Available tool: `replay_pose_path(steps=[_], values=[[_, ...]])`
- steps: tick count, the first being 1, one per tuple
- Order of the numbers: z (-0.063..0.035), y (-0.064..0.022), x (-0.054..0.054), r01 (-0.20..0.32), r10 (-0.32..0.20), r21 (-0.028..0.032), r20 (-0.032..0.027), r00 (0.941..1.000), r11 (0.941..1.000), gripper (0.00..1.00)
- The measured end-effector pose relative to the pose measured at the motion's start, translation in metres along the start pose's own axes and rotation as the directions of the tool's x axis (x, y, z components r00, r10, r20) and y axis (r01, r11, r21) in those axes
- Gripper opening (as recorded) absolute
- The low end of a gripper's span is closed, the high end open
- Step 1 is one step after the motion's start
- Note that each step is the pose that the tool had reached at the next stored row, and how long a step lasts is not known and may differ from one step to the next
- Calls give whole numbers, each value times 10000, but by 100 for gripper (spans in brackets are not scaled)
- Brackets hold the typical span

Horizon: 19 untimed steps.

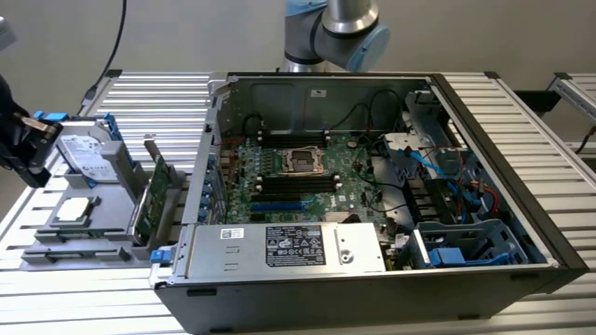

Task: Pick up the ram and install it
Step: 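Pick up the ram and move it above insertion slot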

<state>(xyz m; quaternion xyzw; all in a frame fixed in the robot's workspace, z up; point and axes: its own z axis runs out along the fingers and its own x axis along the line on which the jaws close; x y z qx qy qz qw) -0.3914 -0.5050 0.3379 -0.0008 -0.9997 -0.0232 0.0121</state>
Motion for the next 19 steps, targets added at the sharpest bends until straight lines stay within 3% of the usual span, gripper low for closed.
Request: replay_pose_path(steps=[6, 11, 14, 19], values=[[37, -2, -1, 1088, -1088, 20, -52, 9940, 9941, 11], [64, -3, -2, 1992, -1993, -35, -86, 9799, 9799, 11], [77, -4, -2, 2517, -2518, -110, -95, 9677, 9677, 11], [93, -4, -3, 3350, -3354, -322, -71, 9421, 9417, 11]])
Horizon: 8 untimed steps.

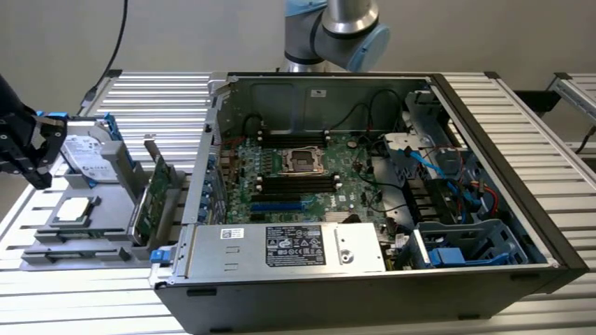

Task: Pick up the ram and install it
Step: 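Pick up the ram and move it above insertion slot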

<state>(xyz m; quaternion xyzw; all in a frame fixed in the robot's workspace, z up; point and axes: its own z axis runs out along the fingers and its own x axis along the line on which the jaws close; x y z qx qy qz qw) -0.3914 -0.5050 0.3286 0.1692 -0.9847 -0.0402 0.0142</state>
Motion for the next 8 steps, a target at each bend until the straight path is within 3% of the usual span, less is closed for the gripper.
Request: replay_pose_path(steps=[3, 8], values=[[12, -1, 0, 550, -550, -78, -15, 9985, 9985, 11], [32, -3, 0, 1452, -1452, -76, -90, 9894, 9894, 11]])
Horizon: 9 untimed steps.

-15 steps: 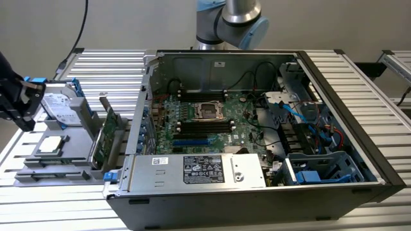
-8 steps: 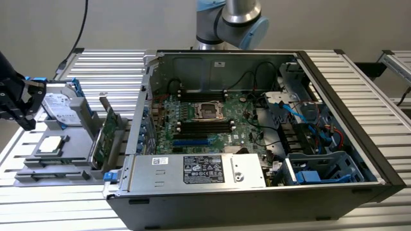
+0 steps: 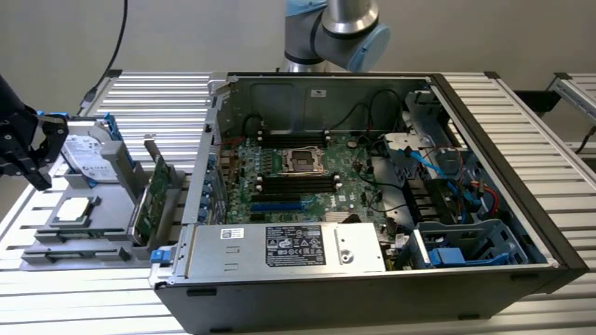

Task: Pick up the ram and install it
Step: 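Pick up the ram and move it above insertion slot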

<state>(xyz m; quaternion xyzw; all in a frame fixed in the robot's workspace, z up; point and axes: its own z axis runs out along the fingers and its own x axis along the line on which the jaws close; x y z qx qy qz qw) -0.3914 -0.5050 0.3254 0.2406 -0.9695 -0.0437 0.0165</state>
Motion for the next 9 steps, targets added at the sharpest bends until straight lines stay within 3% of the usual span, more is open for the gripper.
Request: replay_pose_path(steps=[4, 9], values=[[12, -1, 0, 722, -722, 5, -68, 9974, 9974, 11], [22, -3, 0, 1616, -1616, 11, -163, 9867, 9869, 11]])
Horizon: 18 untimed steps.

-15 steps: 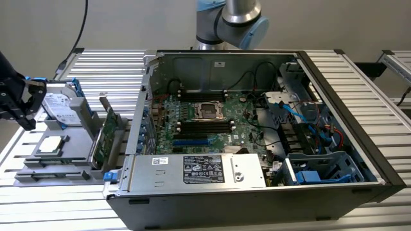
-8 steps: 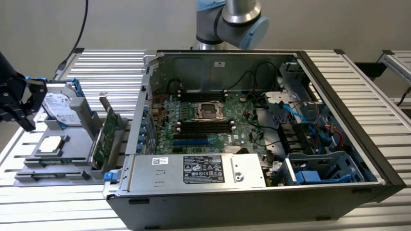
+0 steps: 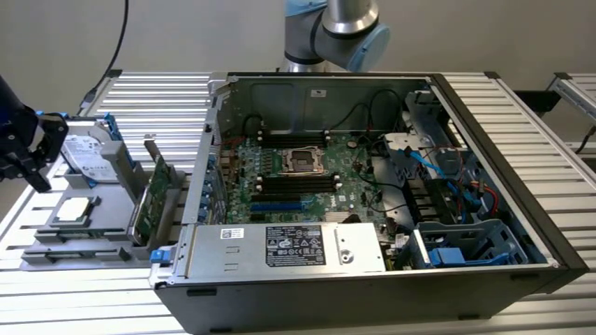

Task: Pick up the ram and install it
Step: 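Pick up the ram and move it above insertion slot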

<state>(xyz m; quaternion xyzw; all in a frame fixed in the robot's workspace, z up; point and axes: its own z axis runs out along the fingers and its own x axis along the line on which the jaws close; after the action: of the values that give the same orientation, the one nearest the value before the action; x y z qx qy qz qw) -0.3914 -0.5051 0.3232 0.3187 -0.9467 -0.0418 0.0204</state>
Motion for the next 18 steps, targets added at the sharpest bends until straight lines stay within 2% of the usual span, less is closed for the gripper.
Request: replay_pose_path(steps=[4, 6, 10, 13, 18], values=[[4, 0, 0, 672, -671, 61, -136, 9977, 9977, 11], [4, 1, 0, 923, -920, 133, -228, 9955, 9956, 11], [5, 0, 0, 1362, -1348, 316, -445, 9899, 9902, 11], [7, -1, 0, 1795, -1770, 405, -578, 9825, 9829, 11], [23, -2, -1, 2660, -2628, 420, -691, 9624, 9630, 11]])
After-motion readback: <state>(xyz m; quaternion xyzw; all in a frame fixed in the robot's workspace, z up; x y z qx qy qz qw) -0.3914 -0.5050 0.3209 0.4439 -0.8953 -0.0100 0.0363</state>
